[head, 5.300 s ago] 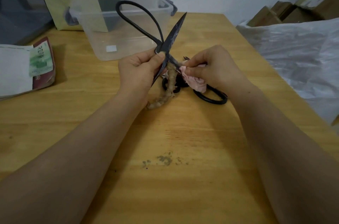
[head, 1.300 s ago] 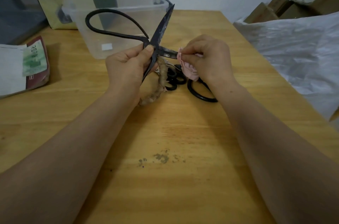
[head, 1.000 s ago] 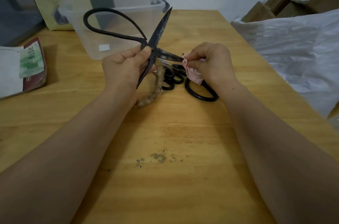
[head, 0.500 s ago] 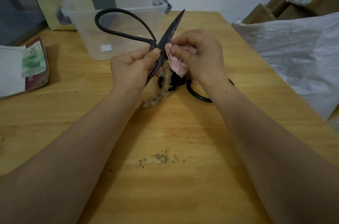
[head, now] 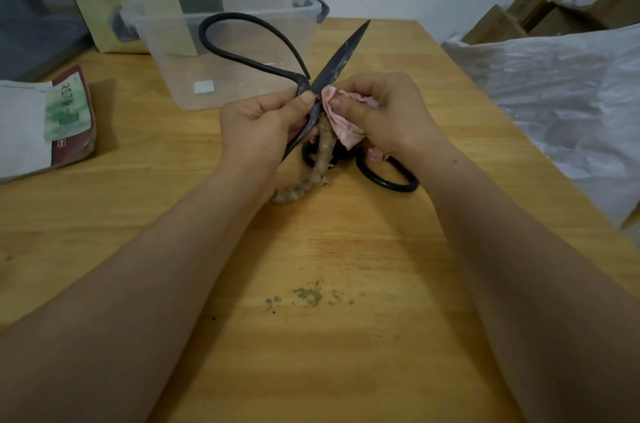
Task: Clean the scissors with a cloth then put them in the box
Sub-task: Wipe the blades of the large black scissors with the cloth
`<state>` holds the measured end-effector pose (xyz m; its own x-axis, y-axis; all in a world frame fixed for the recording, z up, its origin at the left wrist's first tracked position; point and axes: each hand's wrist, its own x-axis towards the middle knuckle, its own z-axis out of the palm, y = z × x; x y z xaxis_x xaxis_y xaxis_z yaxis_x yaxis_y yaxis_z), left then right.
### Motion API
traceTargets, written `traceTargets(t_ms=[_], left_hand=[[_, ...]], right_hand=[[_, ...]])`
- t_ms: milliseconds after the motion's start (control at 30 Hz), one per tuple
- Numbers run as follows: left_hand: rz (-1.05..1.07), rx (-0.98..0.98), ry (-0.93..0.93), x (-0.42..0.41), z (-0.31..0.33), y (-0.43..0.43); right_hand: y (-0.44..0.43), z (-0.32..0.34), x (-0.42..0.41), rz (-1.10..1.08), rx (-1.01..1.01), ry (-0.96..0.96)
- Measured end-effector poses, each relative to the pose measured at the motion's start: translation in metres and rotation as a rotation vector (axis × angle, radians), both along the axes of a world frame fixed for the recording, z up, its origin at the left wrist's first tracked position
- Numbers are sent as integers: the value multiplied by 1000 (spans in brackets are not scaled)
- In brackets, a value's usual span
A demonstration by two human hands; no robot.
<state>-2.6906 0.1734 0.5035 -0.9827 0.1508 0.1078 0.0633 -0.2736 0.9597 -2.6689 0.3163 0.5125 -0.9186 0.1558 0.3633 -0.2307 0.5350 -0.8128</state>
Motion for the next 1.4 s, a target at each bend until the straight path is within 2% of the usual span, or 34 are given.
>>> traceTargets(t_ms=[233, 367, 600, 733, 767, 800, 867, 900, 967, 1067, 1133, 1233, 1300, 1400], left_hand=[[29, 29, -77, -2, 0, -1], [33, 58, -102, -1, 1, -2], [61, 90, -124, -4, 4, -6], [69, 82, -128, -4, 7, -8], [76, 87, -128, -5, 8, -10], [85, 94, -125, -6, 9, -12], [97, 109, -120, -10, 11, -17], [94, 105, -119, -11, 12, -19], [60, 57, -105, -9, 12, -19], [17, -18, -77, -2, 10, -12], [8, -36, -66, -1, 9, -8], [1, -56, -74, 0, 5, -3], [-1, -53, -72, 1, 3, -2], [-7, -56, -40, 2, 4, -2]], right_hand=[[11, 0, 7, -14, -31, -70], [15, 1, 12, 27, -119, -147], [20, -1, 14, -2, -78, -138], [24, -1, 17, 50, -250, -171], [28, -2, 17, 20, -259, -184], [32, -5, 15, -50, -184, -185], [42, -10, 10, -222, -22, -121], [44, -10, 9, -281, -25, -66], [44, -7, 7, -318, -30, 63], [41, 1, 4, -412, 135, 245], [35, 7, 6, -438, 80, 292], [18, 12, 10, -278, -169, 285], [9, 13, 11, -196, -271, 202], [3, 10, 8, -147, -304, 54]])
